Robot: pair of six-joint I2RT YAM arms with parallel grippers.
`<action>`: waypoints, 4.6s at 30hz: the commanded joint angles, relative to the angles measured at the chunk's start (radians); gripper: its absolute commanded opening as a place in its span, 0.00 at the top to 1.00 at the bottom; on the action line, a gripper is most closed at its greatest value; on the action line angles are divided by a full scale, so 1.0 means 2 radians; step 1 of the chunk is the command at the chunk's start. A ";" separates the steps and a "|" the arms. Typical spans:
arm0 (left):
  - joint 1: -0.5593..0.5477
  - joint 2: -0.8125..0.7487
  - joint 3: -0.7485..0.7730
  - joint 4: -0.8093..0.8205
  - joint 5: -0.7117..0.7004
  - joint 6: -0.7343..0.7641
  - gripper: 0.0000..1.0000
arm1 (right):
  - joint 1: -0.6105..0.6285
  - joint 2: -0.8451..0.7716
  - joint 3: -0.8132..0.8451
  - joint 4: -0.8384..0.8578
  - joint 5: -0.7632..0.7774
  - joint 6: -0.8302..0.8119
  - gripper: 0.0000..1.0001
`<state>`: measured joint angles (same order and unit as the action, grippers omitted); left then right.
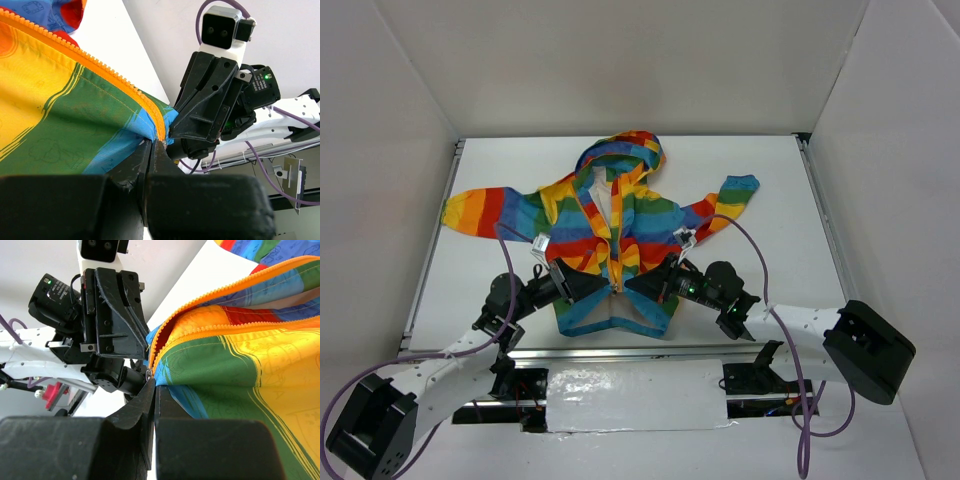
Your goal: Zip up the jacket
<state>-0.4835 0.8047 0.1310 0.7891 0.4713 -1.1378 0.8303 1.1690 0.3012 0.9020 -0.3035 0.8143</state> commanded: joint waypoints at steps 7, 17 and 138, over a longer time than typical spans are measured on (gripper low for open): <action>-0.003 0.002 0.006 0.053 0.014 -0.012 1.00 | -0.007 0.007 0.010 0.052 -0.009 0.003 1.00; -0.003 0.008 -0.005 0.070 0.017 -0.016 1.00 | -0.009 0.010 0.021 0.056 -0.015 0.005 1.00; -0.004 -0.022 -0.004 0.017 -0.052 -0.001 1.00 | 0.008 0.033 0.015 0.061 0.024 0.023 1.00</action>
<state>-0.4862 0.7673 0.1181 0.7773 0.3775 -1.1522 0.8356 1.2514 0.3340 0.9417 -0.2653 0.8703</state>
